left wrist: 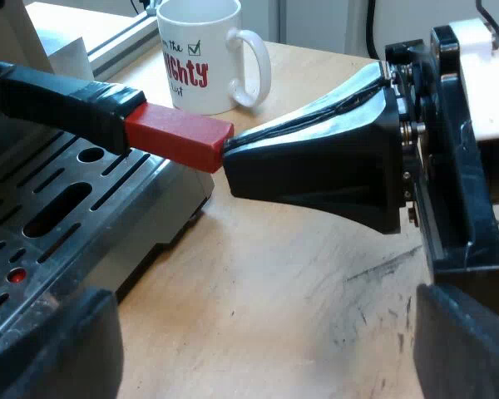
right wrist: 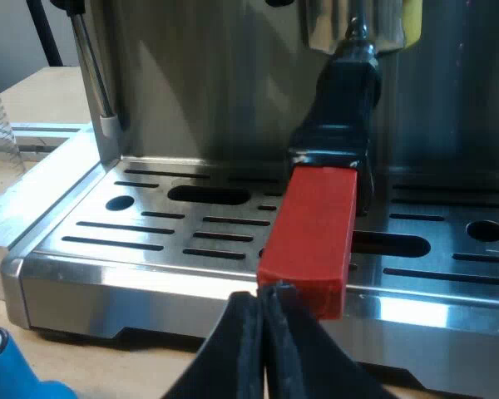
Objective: Grind coffee beans and then tamp
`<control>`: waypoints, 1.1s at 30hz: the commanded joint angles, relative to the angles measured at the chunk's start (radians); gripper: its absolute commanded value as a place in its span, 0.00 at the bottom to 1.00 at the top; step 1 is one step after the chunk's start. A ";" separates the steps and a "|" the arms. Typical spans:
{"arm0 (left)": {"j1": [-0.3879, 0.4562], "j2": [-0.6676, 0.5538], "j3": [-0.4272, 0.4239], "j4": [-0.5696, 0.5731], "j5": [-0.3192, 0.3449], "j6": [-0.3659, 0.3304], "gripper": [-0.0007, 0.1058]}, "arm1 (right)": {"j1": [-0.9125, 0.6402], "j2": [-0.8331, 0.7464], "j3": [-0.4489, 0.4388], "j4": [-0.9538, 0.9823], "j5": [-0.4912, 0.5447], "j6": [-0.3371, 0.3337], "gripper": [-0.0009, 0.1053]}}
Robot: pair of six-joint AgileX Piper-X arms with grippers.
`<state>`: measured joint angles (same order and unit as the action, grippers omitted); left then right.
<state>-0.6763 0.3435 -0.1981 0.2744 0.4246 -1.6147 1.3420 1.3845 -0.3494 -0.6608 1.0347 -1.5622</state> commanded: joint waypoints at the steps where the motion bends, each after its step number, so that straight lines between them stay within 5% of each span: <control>1: -0.006 -0.001 -0.002 -0.018 0.007 -0.002 0.69 | -0.020 -0.004 -0.012 -0.022 0.048 -0.006 0.01; 10: -0.006 -0.001 -0.002 -0.018 0.007 -0.002 0.69 | 0.040 -0.004 -0.009 0.032 0.113 -0.004 0.01; 18: -0.006 -0.001 -0.002 -0.018 0.007 -0.002 0.69 | 0.059 -0.004 -0.009 0.120 0.110 0.092 0.01; 25: -0.006 -0.001 -0.002 -0.018 0.007 -0.002 0.69 | 0.088 -0.004 -0.009 0.119 0.087 0.094 0.01; 33: -0.006 -0.001 -0.002 -0.018 0.007 -0.002 0.69 | 0.224 -0.009 -0.009 0.118 0.199 0.094 0.01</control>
<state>-0.6763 0.3435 -0.1981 0.2744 0.4246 -1.6147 1.5501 1.3845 -0.3494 -0.5348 1.2040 -1.4652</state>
